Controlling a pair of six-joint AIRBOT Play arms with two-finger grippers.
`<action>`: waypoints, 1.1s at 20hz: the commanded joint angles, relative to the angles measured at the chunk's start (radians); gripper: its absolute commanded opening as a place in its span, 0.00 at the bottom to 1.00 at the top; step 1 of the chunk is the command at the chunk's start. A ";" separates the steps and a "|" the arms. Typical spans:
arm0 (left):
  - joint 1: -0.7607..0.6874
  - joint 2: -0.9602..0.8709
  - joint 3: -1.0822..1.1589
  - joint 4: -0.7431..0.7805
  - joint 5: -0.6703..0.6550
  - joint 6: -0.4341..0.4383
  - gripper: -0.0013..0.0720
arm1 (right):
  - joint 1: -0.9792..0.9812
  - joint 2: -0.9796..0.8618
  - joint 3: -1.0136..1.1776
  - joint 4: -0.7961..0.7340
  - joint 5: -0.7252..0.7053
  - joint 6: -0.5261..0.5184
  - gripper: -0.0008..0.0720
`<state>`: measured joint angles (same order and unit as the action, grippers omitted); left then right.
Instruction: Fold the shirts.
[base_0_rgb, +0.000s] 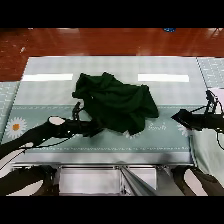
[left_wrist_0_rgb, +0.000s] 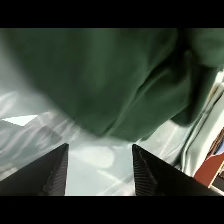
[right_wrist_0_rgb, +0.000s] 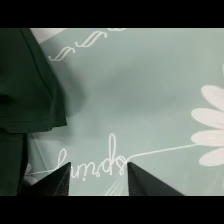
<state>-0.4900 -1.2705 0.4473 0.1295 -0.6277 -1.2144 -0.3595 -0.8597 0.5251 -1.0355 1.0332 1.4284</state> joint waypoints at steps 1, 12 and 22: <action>-0.052 -0.069 0.074 -0.026 0.063 -0.023 0.71 | 0.000 0.003 -0.005 0.008 -0.006 -0.002 0.57; 0.117 -0.116 0.217 -0.003 -0.084 0.089 0.05 | 0.098 -0.089 -0.009 0.034 -0.094 -0.001 0.57; 0.158 -0.116 0.223 0.013 -0.134 0.089 0.05 | 0.324 -0.568 0.255 0.189 -0.155 -0.054 0.55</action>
<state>-0.3367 -1.3857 0.6689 0.1413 -0.7532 -1.1282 -0.1055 -1.3228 0.7124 -0.8696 0.8860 1.3823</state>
